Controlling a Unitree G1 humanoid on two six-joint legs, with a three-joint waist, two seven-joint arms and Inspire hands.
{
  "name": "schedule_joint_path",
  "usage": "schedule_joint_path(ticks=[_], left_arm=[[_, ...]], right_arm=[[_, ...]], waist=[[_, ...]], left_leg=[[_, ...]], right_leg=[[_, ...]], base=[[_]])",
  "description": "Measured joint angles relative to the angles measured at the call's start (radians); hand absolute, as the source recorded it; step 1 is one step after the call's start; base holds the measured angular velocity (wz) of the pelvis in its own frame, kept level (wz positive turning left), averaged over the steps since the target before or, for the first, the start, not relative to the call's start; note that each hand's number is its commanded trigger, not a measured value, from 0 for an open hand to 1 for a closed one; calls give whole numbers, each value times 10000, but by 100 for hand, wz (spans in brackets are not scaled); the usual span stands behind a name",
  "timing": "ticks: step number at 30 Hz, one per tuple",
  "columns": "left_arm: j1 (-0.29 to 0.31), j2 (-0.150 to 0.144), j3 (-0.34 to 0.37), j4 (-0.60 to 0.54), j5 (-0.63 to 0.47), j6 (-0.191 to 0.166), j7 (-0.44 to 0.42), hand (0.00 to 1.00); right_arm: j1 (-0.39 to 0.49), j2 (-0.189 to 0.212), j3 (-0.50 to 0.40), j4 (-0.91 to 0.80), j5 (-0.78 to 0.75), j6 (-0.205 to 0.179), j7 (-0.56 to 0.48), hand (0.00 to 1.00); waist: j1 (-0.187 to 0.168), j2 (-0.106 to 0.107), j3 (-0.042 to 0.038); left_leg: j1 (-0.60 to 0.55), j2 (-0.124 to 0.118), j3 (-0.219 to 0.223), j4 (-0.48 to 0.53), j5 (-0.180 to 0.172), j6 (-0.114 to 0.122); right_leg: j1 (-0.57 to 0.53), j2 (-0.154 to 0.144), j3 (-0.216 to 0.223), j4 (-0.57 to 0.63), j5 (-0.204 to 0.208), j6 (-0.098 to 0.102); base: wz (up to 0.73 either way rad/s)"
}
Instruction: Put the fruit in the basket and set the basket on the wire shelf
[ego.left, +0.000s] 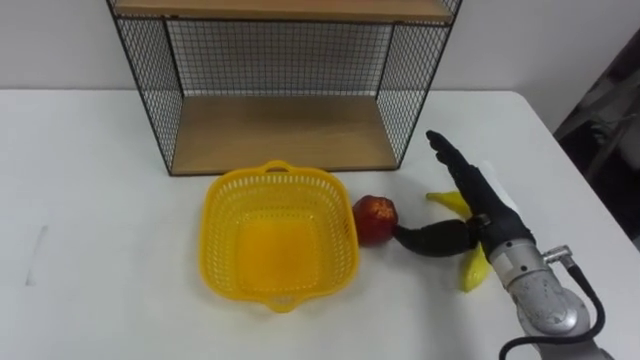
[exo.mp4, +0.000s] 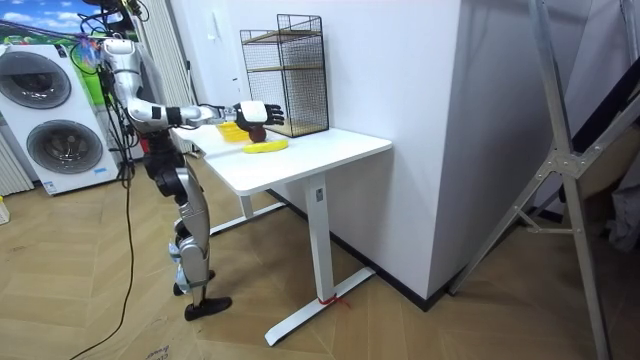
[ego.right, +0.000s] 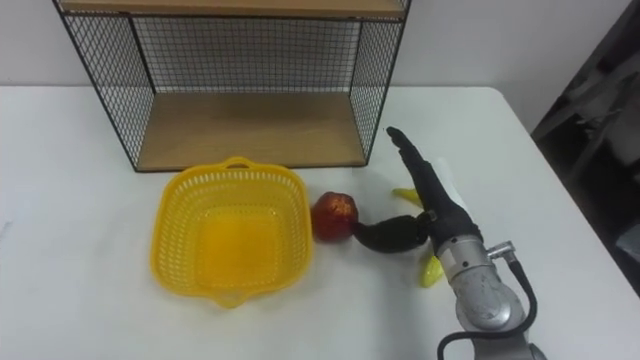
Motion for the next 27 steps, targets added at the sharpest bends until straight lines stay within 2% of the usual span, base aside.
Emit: schedule_joint_path(ticks=[9, 16, 19, 27], left_arm=[[11, 203, -108, -304, -51, 12, 250, 0], [66, 209, -238, -687, 5, 36, 299, 0], [77, 206, -243, -787, 1, 48, 300, 0], [144, 206, -244, -789, 4, 62, 271, 0]], right_arm=[[-43, -19, 509, 6, 21, 17, -68, 0], [-43, -19, 794, 5, 13, 139, 354, 0], [-43, -19, 813, 5, -16, 306, 519, 0], [-45, 4, 1140, 3, -595, 324, 1013, 0]], waist=[[28, -52, 25], [126, -9, 18], [227, 22, 10], [250, 95, 3]], left_leg=[[-62, 7, -88, 69, 2, 1], [-63, -1, -93, 65, 1, 0], [-64, 2, -107, 66, 1, -1], [-76, -4, -126, 77, 2, -1]], right_leg=[[10, -22, -88, -14, 0, 0], [3, -8, -93, -12, 0, 0], [5, -2, -97, -12, 1, -1], [20, -13, -110, -13, 1, -1]], base=[[3], [0], [0], [0]])
